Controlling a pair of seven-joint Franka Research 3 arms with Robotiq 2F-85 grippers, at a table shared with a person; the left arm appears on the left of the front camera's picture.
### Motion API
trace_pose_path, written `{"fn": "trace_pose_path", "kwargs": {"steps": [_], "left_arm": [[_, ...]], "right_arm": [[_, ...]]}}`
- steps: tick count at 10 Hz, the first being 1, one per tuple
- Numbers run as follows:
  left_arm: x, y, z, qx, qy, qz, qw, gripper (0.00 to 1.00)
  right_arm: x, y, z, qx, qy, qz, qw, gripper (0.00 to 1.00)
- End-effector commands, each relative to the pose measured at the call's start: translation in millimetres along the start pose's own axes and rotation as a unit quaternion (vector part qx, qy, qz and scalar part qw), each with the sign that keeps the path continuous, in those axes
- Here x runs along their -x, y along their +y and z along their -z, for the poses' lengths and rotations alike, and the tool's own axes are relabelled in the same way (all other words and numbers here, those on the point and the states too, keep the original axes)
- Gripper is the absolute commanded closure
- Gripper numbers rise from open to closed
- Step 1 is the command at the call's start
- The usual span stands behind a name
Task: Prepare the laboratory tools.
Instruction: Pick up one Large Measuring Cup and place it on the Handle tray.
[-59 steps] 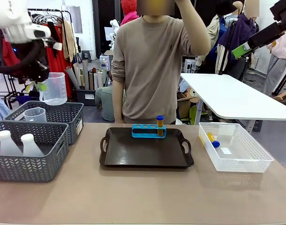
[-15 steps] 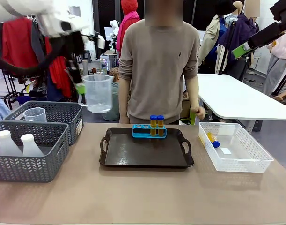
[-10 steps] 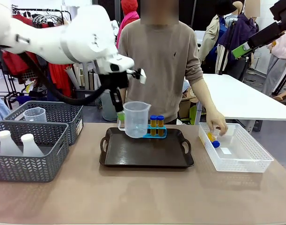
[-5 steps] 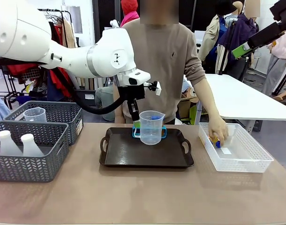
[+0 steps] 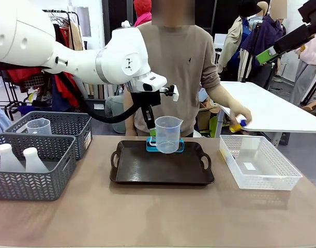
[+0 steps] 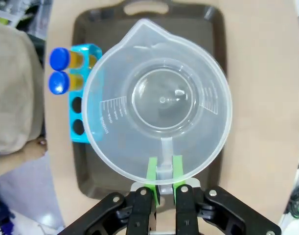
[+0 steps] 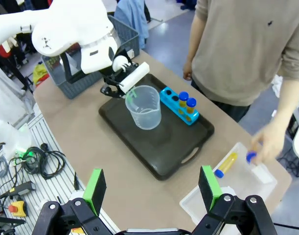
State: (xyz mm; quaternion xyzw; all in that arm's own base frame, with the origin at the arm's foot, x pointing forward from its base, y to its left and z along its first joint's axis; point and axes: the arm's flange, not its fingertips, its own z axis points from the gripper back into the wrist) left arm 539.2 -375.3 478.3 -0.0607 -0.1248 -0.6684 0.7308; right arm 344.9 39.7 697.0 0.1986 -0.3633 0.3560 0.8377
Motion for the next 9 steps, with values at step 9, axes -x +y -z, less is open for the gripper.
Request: {"fn": "trace_pose_path", "kwargs": {"steps": [9], "left_arm": [[-31.9, 10.0, 101.7, 0.022, 0.038, 0.044, 0.998, 1.0]], "right_arm": [[0.0, -0.1, -0.3, -0.003, -0.002, 0.0, 1.0, 0.0]]}}
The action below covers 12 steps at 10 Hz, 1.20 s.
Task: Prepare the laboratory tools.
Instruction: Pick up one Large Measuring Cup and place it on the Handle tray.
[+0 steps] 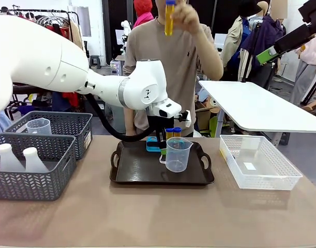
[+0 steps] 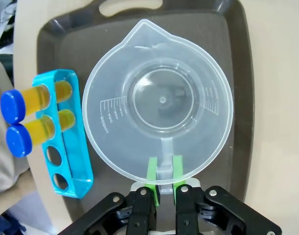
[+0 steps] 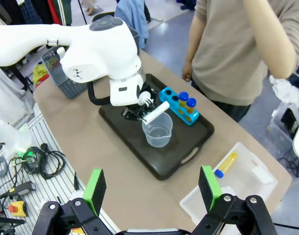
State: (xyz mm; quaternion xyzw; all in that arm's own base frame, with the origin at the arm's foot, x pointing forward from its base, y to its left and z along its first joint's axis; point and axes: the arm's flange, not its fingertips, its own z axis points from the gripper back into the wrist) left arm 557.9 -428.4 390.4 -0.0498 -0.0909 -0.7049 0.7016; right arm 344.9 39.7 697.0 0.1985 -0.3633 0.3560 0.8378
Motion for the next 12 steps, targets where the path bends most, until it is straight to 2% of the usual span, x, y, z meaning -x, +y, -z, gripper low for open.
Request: {"fn": "trace_pose_path", "kwargs": {"steps": [1, 3, 4, 8, 9, 12], "left_arm": [[-2.0, 2.5, 4.0, 0.01, 0.008, -0.004, 1.0, 1.0], [-2.8, 10.1, 10.9, 0.015, 0.006, -0.003, 1.0, 1.0], [-4.6, 8.8, 11.1, 0.019, 0.002, -0.005, 1.0, 0.9], [-7.8, 5.1, -5.9, 0.017, -0.014, -0.013, 1.0, 0.12], [-6.3, 3.9, -11.4, 0.017, -0.014, -0.014, 1.0, 0.0], [-7.4, 2.8, -19.2, 0.014, -0.017, -0.013, 1.0, 0.0]], "right_arm": [[0.0, -0.1, -0.3, -0.003, -0.002, 0.0, 1.0, 0.0], [0.0, -0.1, -0.3, -0.003, -0.002, 0.0, 1.0, 0.0], [0.0, -0.1, -0.3, -0.003, -0.002, 0.0, 1.0, 0.0], [0.0, -0.1, -0.3, -0.003, -0.002, 0.0, 1.0, 0.0], [0.0, -0.1, -0.3, -0.003, -0.002, 0.0, 1.0, 0.0], [0.0, -0.1, -0.3, -0.003, -0.002, 0.0, 1.0, 0.0]]}}
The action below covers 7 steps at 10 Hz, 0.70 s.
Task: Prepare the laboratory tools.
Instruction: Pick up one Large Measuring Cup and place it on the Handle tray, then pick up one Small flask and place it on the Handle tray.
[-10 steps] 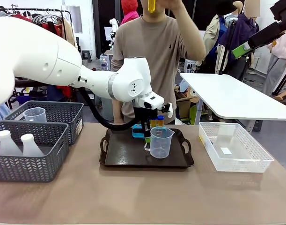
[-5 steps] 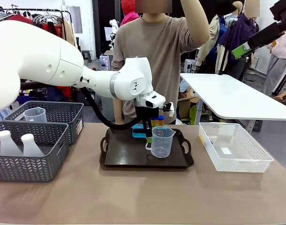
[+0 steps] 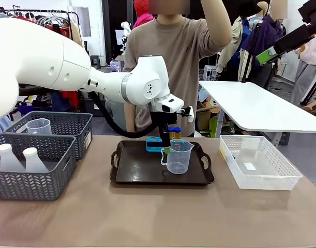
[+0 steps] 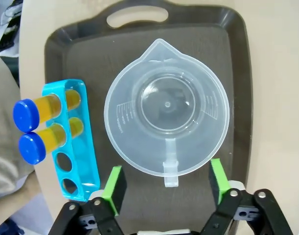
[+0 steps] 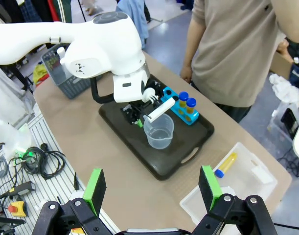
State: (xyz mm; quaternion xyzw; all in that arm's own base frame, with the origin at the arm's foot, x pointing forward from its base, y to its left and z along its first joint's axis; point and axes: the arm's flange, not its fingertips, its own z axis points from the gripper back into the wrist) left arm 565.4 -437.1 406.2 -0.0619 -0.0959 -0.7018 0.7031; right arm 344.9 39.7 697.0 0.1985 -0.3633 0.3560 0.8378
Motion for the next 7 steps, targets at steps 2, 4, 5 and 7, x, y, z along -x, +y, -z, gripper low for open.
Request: {"fn": "trace_pose_path", "kwargs": {"steps": [2, 4, 5, 7], "left_arm": [[3.4, -9.3, -13.9, 0.007, -0.004, -0.013, 1.0, 0.0], [1.6, -13.0, -20.8, 0.013, -0.003, -0.018, 1.0, 0.0], [-1.9, -3.0, -8.3, 0.002, 0.0, -0.005, 1.0, 0.0], [-1.9, -3.0, -8.3, 0.002, 0.0, -0.005, 1.0, 0.0]], "right_arm": [[0.0, -0.1, -0.3, -0.003, -0.002, 0.0, 1.0, 0.0], [0.0, -0.1, -0.3, -0.003, -0.002, 0.0, 1.0, 0.0], [0.0, -0.1, -0.3, -0.003, -0.002, 0.0, 1.0, 0.0], [0.0, -0.1, -0.3, -0.003, -0.002, 0.0, 1.0, 0.0]]}}
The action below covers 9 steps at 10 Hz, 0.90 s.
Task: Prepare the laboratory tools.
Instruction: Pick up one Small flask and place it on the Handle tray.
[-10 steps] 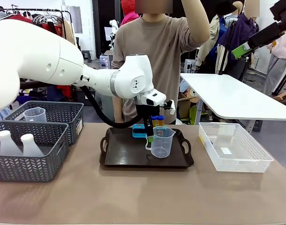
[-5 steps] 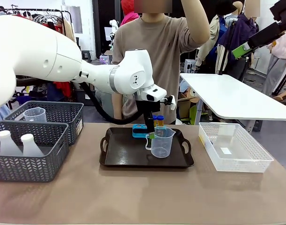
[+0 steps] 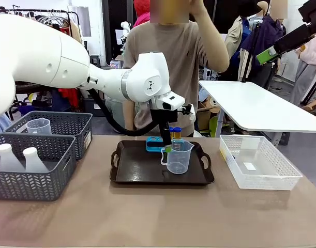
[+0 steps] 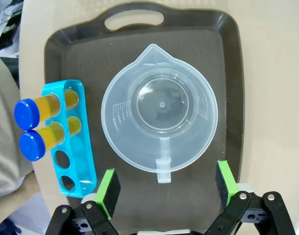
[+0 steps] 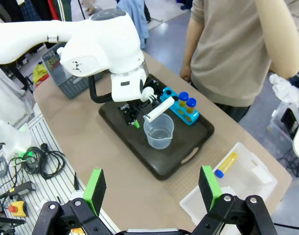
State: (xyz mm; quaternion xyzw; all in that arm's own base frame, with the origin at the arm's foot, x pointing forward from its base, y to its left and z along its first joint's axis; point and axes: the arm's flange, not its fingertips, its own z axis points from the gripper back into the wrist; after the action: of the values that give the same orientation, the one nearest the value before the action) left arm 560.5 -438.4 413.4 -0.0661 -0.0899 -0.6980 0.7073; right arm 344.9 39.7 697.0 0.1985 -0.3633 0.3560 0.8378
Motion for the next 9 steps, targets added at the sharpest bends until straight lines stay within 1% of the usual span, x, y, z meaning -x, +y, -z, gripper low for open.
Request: {"fn": "trace_pose_path", "kwargs": {"steps": [1, 2, 3, 4, 5, 7, 8, 9], "left_arm": [[-0.4, -0.6, -2.9, -0.001, 0.0, 0.0, 1.0, 0.0], [11.4, -6.8, -27.7, -0.01, 0.002, -0.018, 1.0, 0.0], [20.5, -21.2, -55.1, 0.001, -0.008, -0.038, 0.999, 0.0], [31.8, -29.6, -73.5, 0.001, -0.003, -0.057, 0.998, 0.0], [44.8, -38.2, -93.0, -0.014, 0.007, -0.092, 0.996, 0.0], [75.5, -56.3, -136.2, -0.02, 0.031, -0.183, 0.982, 0.0], [81.2, -68.8, -152.1, 0.0, 0.056, -0.218, 0.974, 0.0], [90.1, -75.5, -169.0, -0.045, 0.092, -0.249, 0.963, 0.0]], "right_arm": [[0.0, -0.1, -0.3, -0.003, -0.002, 0.0, 1.0, 0.0], [0.0, -0.1, -0.3, -0.003, -0.002, 0.0, 1.0, 0.0], [0.0, -0.1, -0.3, -0.003, -0.002, 0.0, 1.0, 0.0], [0.0, -0.1, -0.3, -0.003, -0.002, 0.0, 1.0, 0.0], [0.0, -0.1, -0.3, -0.003, -0.002, 0.0, 1.0, 0.0], [0.0, -0.1, -0.3, -0.003, -0.002, 0.0, 1.0, 0.0], [0.0, -0.1, -0.3, -0.003, -0.002, 0.0, 1.0, 0.0], [0.0, -0.1, -0.3, -0.003, -0.002, 0.0, 1.0, 0.0]]}}
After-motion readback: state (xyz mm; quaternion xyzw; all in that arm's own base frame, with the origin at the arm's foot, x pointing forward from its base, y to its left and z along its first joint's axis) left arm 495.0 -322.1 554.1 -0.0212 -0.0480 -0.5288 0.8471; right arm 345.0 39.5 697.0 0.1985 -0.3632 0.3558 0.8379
